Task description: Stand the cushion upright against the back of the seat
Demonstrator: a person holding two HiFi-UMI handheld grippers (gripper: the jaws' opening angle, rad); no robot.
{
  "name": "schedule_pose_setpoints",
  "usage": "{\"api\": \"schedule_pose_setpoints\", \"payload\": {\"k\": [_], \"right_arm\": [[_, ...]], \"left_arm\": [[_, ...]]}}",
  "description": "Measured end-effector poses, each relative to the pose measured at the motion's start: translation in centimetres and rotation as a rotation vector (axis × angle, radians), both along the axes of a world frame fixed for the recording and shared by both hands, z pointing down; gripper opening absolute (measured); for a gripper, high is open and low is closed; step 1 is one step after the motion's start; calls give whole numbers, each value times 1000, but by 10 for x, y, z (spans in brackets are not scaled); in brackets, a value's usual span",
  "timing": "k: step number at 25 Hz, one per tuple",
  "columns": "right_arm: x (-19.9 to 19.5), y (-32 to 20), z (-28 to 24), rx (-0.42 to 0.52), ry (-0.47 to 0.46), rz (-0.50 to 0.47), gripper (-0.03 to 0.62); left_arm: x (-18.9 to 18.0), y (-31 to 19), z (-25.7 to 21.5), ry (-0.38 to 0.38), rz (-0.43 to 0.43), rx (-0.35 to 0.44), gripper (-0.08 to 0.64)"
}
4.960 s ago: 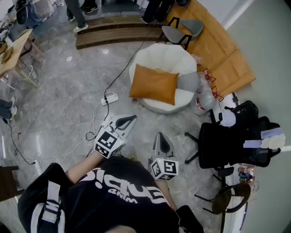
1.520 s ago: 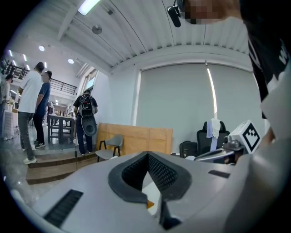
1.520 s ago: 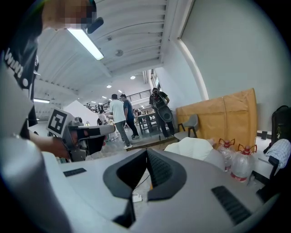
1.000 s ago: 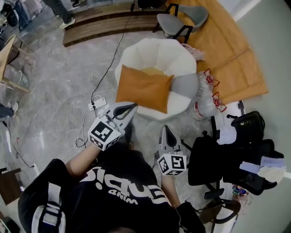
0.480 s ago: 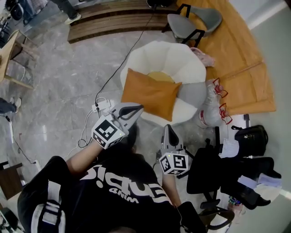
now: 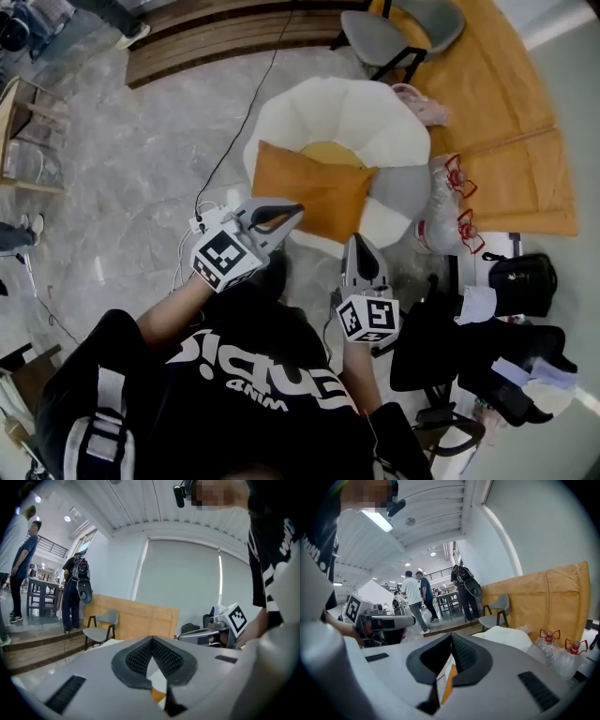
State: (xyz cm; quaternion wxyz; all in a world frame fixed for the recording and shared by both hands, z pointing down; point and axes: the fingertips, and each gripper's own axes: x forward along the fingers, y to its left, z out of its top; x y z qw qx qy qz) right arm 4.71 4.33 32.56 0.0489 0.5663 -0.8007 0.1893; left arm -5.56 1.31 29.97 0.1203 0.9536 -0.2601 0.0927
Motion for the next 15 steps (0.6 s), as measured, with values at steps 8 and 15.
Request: {"api": "schedule_pose_setpoints", "payload": {"k": [8, 15], "right_arm": [[27, -54, -1, 0, 14, 111, 20], [43, -66, 13, -12, -9, 158, 20]], "left_arm": [[17, -60, 24, -42, 67, 34, 8], [39, -81, 43, -64, 86, 36, 8]]}}
